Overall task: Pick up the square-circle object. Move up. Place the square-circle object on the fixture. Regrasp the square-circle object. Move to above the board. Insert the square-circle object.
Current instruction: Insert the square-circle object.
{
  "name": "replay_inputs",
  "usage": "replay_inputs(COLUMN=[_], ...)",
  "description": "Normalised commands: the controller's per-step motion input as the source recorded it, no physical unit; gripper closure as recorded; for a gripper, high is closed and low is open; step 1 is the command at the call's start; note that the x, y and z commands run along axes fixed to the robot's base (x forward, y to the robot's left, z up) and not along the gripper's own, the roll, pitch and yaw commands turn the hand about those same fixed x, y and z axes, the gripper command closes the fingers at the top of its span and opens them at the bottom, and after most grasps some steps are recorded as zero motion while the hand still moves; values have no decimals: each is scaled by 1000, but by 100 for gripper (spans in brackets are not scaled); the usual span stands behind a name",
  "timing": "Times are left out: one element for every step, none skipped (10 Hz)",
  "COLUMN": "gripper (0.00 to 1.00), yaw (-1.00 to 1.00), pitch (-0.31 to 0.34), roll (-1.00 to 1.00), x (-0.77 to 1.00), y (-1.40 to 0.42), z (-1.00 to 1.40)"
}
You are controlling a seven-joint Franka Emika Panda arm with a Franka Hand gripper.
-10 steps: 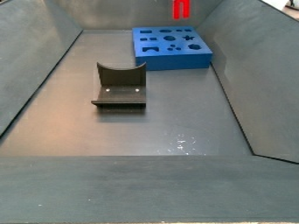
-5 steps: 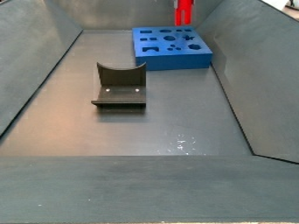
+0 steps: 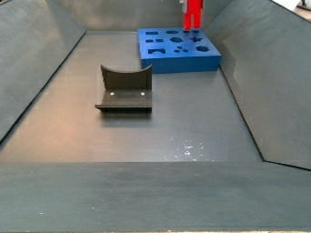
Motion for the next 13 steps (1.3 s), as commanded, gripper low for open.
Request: replay_inputs(gripper=[100,100,100,100,100,100,100,100,100,100,100,100,100], yaw=[0,0,0,0,0,0,0,0,0,0,0,0,0], pitch=[0,0,-14,-17,-20,-17,-26,-31,-26,-17,0,0,0], roll=[0,0,0,0,0,0,11,7,0,0,0,0,0], x=[0,0,-26,0,0,0,0,0,0,0,26,49,106], y=[0,0,0,-34,-49,-43,-74,-71,-31,0,0,0,0], z=[-74,-100,-109,-126,-123,-126,-149,-169,-149,-117,-37,-23,-54])
